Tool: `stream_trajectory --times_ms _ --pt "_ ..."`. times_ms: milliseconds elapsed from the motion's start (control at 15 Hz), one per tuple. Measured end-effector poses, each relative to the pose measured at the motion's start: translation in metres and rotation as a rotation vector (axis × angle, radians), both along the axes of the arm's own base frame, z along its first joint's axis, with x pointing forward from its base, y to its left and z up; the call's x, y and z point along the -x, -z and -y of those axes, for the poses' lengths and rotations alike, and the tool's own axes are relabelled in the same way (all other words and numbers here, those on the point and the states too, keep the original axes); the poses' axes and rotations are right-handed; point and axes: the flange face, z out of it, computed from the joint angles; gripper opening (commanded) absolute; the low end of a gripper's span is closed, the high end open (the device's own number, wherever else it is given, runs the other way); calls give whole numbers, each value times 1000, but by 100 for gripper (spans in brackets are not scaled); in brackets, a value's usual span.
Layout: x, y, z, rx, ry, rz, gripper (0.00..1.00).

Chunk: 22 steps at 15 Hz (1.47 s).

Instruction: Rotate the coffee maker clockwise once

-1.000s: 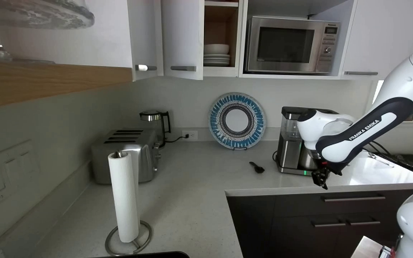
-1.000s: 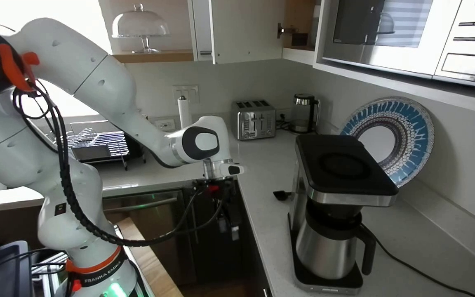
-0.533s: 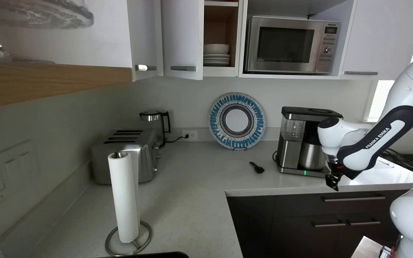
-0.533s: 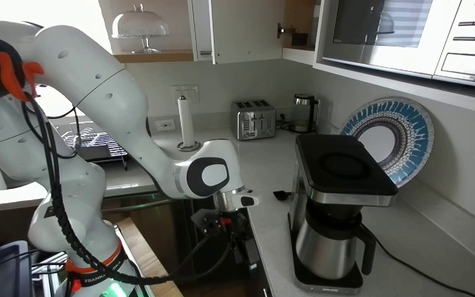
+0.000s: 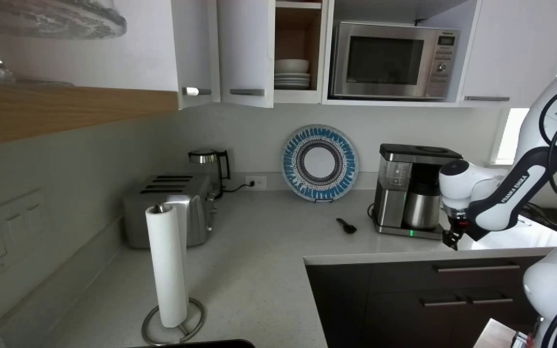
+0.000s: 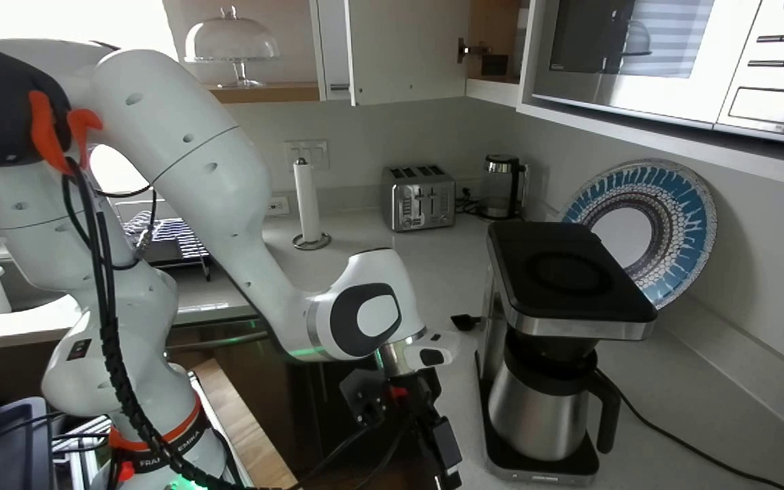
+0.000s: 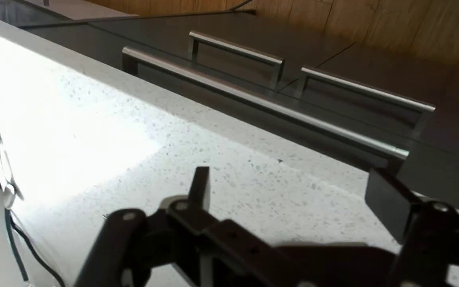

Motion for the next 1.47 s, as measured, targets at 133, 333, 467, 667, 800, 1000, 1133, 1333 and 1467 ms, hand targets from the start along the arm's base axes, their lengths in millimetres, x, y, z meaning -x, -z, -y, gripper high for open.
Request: stream_trajectory --times_ms 133,333,467,667,800,1000,1133,1333,1467 --pt "-2 5 10 8 58 12 100" --pt "-4 11 15 9 79 9 100" --pt "-4 11 15 10 79 8 100" --pt "-10 5 18 36 102 43 100" --pt "-14 1 23 60 121 68 100" --pt "-17 -2 30 100 150 102 68" --pt "-20 -1 36 137 173 130 50" --pt "-23 6 42 181 201 160 28" --pt "-25 13 45 201 215 180 12"
